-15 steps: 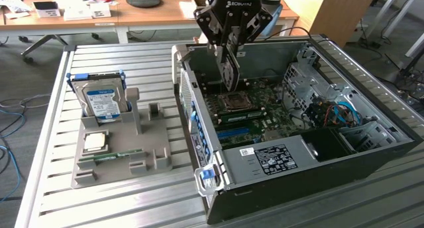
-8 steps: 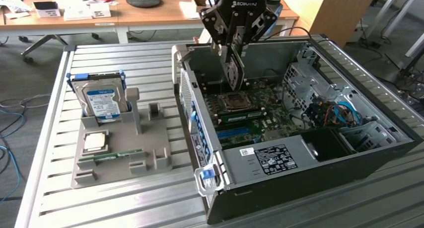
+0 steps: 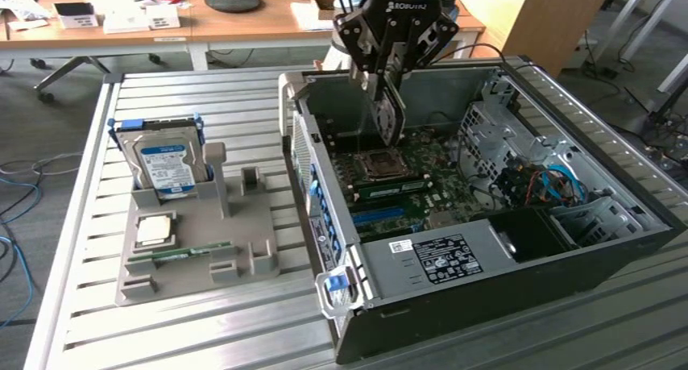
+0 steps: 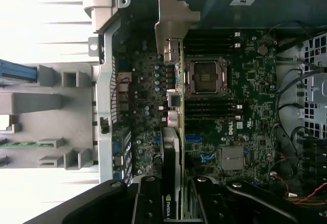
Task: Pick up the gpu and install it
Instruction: 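Pick up the gpu and move the gpu toward the slot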
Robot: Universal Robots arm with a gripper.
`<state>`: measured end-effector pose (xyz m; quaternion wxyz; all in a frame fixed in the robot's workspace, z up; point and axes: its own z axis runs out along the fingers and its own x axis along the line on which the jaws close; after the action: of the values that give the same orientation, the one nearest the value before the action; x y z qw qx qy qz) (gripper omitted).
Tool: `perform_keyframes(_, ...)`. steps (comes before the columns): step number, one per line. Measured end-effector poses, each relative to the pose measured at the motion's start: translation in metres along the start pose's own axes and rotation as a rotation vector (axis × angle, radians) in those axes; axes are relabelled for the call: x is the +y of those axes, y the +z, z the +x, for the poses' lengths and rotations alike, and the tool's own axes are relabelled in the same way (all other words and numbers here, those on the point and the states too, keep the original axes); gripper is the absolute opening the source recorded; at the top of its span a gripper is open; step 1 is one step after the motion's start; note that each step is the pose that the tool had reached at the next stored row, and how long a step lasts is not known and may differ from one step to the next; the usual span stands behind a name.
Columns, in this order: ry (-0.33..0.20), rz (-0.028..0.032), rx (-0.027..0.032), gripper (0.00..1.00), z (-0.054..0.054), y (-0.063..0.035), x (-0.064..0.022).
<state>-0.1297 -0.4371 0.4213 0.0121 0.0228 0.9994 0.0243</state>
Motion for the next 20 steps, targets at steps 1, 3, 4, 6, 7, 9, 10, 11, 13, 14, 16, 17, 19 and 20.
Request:
perform_keyframes(1,0.000,-0.0001,0.0000,0.27,-0.001,0.0001,0.0001)
perform_keyframes(3,0.000,0.0000,0.0000,0.27,-0.003,0.0001,0.0002)
perform_keyframes(4,0.000,-0.0001,0.0000,0.27,-0.005,0.0001,0.0003)
perform_keyframes(6,0.000,0.0000,0.0000,0.27,-0.007,0.0002,0.0004)
perform_keyframes(7,0.000,0.0000,0.0000,0.27,-0.008,0.0002,0.0005)
perform_keyframes(9,0.000,-0.0001,0.0000,0.27,-0.011,0.0003,0.0006)
perform_keyframes(10,0.000,0.0000,0.0000,0.27,-0.012,0.0003,0.0006)
perform_keyframes(11,0.000,0.0000,0.0001,0.27,-0.013,0.0003,0.0007)
perform_keyframes(13,0.000,-0.0001,0.0000,0.27,-0.015,0.0004,0.0007)
perform_keyframes(14,0.000,0.0000,0.0000,0.27,-0.016,0.0004,0.0008)
perform_keyframes(16,0.000,0.0000,0.0000,0.27,-0.018,0.0005,0.0009)
perform_keyframes(17,0.000,0.0000,0.0000,0.27,-0.019,0.0005,0.0009)
perform_keyframes(19,0.000,0.0000,0.0000,0.27,-0.021,0.0006,0.0010)
perform_keyframes(20,0.000,0.0000,0.0000,0.27,-0.022,0.0006,0.0011)
